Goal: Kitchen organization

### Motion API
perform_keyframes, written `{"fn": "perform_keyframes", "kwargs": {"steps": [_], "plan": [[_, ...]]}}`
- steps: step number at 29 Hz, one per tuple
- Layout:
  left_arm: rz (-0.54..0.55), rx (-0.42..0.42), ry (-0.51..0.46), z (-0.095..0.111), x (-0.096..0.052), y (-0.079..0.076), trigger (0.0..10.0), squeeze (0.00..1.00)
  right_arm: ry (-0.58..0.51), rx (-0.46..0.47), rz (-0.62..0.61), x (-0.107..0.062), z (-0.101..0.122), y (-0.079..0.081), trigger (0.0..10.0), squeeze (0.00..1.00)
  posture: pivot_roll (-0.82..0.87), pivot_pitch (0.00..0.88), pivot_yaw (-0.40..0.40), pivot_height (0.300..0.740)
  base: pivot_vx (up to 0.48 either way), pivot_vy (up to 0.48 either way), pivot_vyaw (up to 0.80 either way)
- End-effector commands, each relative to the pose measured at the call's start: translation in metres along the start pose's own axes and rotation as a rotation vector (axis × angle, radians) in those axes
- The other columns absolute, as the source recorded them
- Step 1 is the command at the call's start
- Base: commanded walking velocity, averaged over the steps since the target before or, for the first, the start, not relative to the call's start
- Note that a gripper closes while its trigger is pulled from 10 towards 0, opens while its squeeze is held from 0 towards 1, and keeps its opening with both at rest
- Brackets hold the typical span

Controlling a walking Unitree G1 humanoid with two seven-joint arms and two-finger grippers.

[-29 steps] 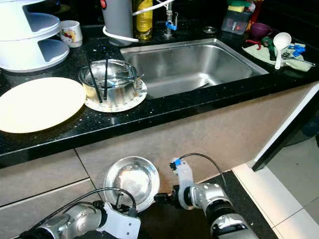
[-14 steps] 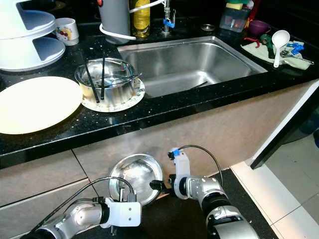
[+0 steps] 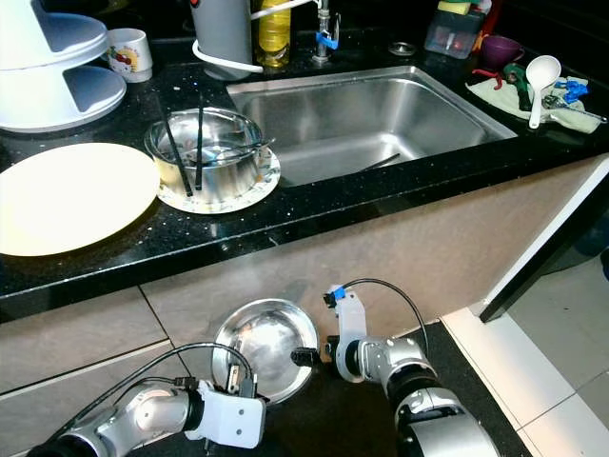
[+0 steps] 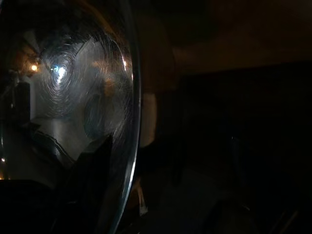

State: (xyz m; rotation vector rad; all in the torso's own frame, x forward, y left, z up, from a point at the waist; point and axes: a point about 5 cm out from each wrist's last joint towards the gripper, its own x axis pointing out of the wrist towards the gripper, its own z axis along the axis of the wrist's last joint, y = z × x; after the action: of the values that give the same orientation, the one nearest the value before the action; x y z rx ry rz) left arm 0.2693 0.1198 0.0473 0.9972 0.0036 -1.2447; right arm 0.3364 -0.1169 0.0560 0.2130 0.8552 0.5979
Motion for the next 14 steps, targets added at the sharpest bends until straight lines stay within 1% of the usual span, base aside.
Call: {"fn": "perform_keyframes", "kwargs": {"steps": [1,5,6,7,8,14], "plan": [[-0.007,0.037,-0.024,0.0034,-0.0032,0.0055,0.0,0.0,0.059,0.014,-0.017,0.0001,-0.011,-0.0042,10.0,0.0,-0.09,0.228,-0.076,0.74,0.0,0.0,0.0],[-0.011,0.054,-0.03,0.0055,-0.0039,0.008,0.0,0.0,0.081,0.012,-0.009,0.0007,-0.0134,-0.0035,10.0,0.0,-0.09,0.228,-0.077,0.74,0.0,0.0,0.0],[-0.012,0.058,-0.031,0.0058,-0.0042,0.0085,0.0,0.0,0.083,0.015,-0.008,0.0008,-0.0138,-0.0035,2.8,0.0,-0.09,0.228,-0.077,0.74,0.0,0.0,0.0],[-0.012,0.058,-0.031,0.0058,-0.0042,0.0085,0.0,0.0,0.083,0.015,-0.008,0.0008,-0.0138,-0.0035,2.8,0.0,-0.09,0.228,-0.077,0.74,0.0,0.0,0.0],[-0.013,0.064,-0.031,0.006,-0.0043,0.0088,0.0,0.0,0.083,0.019,-0.007,0.0008,-0.014,-0.0035,0.0,0.0,-0.09,0.228,-0.077,0.74,0.0,0.0,0.0],[-0.004,0.093,-0.031,0.0071,-0.0056,0.0107,0.0,0.0,0.074,0.058,-0.008,0.0005,-0.0154,-0.0047,0.0,0.0,-0.09,0.225,-0.079,0.74,0.0,0.0,0.0]]}}
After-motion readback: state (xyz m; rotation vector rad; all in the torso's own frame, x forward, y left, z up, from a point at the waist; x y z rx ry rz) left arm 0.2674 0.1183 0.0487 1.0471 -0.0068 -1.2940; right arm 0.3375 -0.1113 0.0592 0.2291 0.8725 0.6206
